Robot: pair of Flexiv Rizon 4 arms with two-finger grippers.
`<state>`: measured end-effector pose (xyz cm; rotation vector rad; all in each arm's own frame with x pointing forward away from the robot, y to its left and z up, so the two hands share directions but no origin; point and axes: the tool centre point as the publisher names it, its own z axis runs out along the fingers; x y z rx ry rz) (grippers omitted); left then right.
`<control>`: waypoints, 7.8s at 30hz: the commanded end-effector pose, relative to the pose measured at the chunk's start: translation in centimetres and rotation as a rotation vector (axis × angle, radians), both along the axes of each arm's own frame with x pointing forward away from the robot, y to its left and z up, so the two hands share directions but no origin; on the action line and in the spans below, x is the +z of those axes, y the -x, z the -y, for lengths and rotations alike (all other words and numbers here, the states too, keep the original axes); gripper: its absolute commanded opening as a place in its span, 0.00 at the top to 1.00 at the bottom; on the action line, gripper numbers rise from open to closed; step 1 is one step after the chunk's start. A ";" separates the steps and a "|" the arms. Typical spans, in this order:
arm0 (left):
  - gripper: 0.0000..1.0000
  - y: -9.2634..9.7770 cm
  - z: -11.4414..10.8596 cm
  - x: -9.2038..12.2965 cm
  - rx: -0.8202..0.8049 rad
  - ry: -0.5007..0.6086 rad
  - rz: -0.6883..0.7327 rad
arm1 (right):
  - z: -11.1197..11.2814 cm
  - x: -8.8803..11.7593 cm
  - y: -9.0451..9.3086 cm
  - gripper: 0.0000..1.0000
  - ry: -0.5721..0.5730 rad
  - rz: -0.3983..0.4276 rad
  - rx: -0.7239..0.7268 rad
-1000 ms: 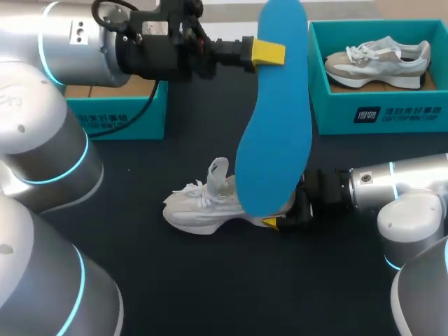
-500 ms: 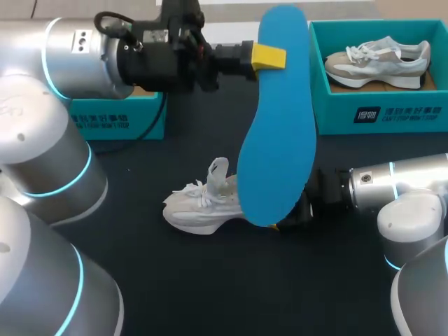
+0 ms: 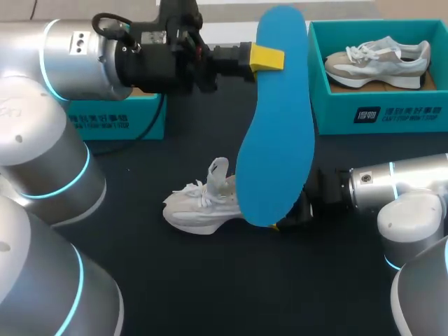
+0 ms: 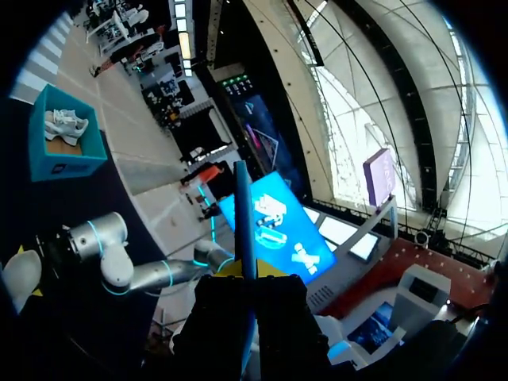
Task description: Take the shoe out of the shoebox, open the shoe tongue, remove and reinsert the insole, then place the shoe into the shoebox
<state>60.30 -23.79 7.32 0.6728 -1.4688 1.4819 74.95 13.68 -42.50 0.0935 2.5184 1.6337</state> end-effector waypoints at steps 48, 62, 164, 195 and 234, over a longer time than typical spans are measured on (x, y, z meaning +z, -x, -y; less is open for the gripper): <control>1.00 0.2 0.0 -0.2 0.003 0.001 -0.001 | 1.5 2.3 0.8 0.00 0.179 -0.008 -0.053; 1.00 0.2 0.0 -0.2 0.003 0.001 -0.001 | 3.0 4.5 0.6 0.00 0.387 -0.065 -0.037; 1.00 0.2 0.0 -0.2 0.003 0.001 -0.001 | 2.5 9.6 1.0 0.00 0.949 -0.262 -0.173; 1.00 0.2 0.0 -0.2 0.003 0.001 -0.001 | -1.9 2.2 -3.8 0.56 0.995 -0.337 -0.092; 1.00 0.2 0.0 -0.2 0.003 0.001 -0.001 | -0.2 6.7 1.6 1.00 0.602 -0.793 -0.890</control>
